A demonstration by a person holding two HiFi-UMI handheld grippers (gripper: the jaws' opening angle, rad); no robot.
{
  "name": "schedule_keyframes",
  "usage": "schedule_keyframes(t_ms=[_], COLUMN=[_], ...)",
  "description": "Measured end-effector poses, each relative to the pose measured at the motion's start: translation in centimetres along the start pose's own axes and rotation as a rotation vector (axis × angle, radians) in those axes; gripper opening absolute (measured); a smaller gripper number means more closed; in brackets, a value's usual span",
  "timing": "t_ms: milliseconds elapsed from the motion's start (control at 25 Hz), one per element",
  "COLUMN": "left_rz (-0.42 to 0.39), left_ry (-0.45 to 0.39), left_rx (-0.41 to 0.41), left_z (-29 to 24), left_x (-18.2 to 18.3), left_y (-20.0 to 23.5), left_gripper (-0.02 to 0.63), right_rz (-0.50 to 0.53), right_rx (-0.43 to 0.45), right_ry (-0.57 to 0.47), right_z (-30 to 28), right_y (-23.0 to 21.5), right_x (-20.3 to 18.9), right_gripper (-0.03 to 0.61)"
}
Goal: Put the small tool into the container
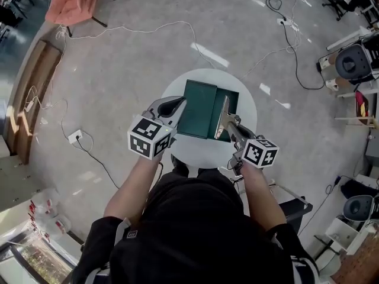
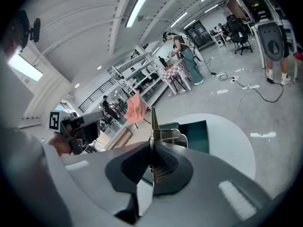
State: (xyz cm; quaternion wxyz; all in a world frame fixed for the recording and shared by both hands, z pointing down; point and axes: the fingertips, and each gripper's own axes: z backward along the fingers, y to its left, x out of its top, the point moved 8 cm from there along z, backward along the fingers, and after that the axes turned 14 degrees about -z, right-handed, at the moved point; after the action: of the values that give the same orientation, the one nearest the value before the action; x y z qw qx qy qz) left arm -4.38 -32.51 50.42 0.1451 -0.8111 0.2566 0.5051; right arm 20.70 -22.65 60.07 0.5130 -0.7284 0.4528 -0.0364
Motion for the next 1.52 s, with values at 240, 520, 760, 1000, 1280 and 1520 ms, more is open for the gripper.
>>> schedule_keyframes(t_ms=[240,520,760,1000,1280,1520], left_rz=[0.032,0.043,0.053,0.077,0.103,0.103], left_ry=[0.047,0.070,0.089,0.095,0.100,0.093], left_rx=[0.031,0.052,0.101,0.151,0.179,0.163], left_z=[0.0,0.5,1.4,3.0,4.9,4.5], left_x=[-1.5,-1.5,-2.0,-2.3,-3.3,-3.6], left_y=[-0.1,0.3,0.7,1.9,2.7,2.5], left_gripper=[0.006,0.006,0.006,0.006,0.006,0.006], right_rz=[-0.006,-0.003,-0.037,-0.022,-0.003,0.111], right_rx=[-0.037,-0.119,-0.153,-0.217,-0.316,-0.378], right_ry=[0.072,0.153,0.204,0.248,0.261,0.312], right_z=[-2.3,-5.8,-7.5,-9.5,-10.8,-10.6], right_y=[-3.0,-6.3,-8.5,-9.3,-9.3,-9.4], right_x=[-0.3,-0.4,-0.7,-0.6,-1.0,-1.4], right_gripper=[0.012,0.012,0.012,0.012,0.026,0.087])
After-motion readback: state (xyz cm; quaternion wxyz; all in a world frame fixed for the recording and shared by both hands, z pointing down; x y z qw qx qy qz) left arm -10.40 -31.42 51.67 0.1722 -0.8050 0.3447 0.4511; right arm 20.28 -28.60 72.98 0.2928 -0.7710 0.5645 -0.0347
